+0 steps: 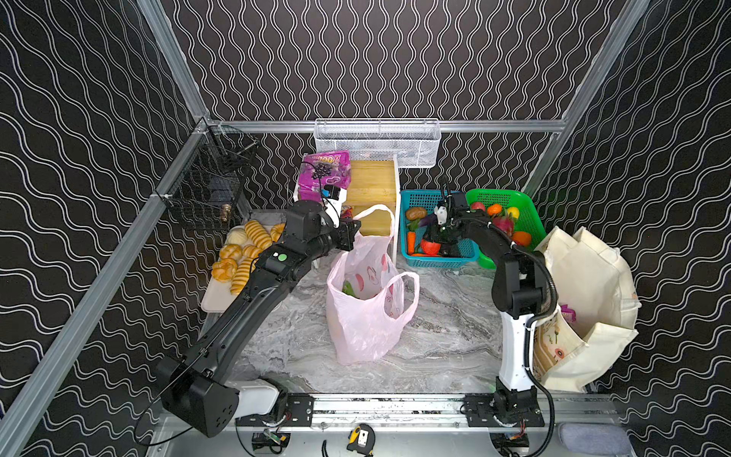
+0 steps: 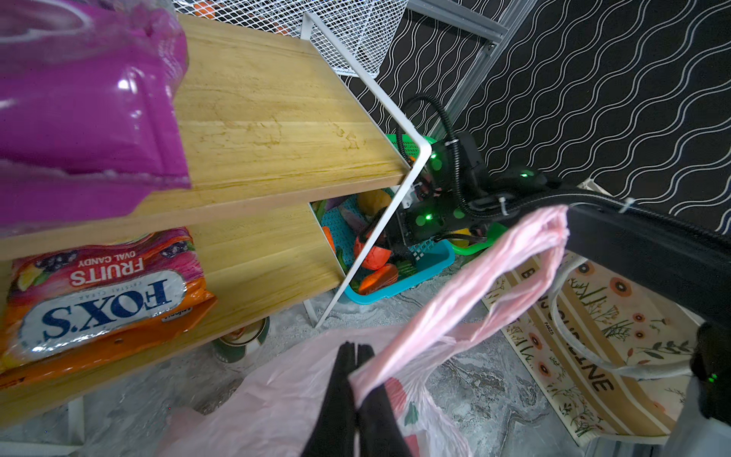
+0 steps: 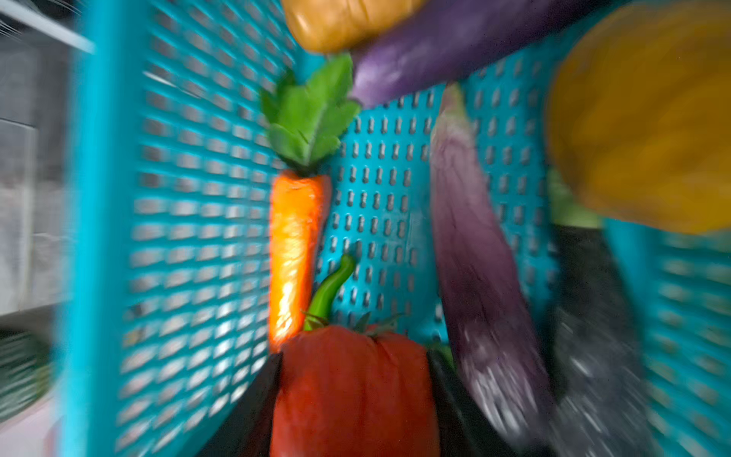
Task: Place the mixed food into the grocery bags and tie them
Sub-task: 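Reach the right gripper into the teal basket and grasp the red tomato, then carry the red tomato with the right gripper and release it into the pink bag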
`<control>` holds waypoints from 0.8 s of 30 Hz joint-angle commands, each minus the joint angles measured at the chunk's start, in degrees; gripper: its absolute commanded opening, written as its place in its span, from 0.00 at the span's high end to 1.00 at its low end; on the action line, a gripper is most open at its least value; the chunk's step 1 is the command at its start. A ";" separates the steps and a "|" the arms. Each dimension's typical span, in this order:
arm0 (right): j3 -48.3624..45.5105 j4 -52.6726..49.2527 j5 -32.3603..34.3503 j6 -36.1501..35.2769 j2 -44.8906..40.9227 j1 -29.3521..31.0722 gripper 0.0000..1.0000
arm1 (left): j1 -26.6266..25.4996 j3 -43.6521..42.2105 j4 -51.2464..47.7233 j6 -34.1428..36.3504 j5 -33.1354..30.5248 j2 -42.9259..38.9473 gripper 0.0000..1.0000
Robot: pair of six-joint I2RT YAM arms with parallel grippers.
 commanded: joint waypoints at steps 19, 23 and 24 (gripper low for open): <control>-30.96 6.86 -14.69 6.90 -46.31 4.82 0.57 | 0.41 -2.45 1.50 -3.17 2.61 -2.68 1.00; -37.41 7.01 -15.70 7.94 -53.38 12.55 0.57 | 0.54 -2.03 1.22 -3.69 2.81 -2.45 1.00; -38.89 8.73 -14.89 8.89 -54.54 15.72 0.57 | 0.49 -2.00 1.25 -3.46 2.98 -2.41 1.00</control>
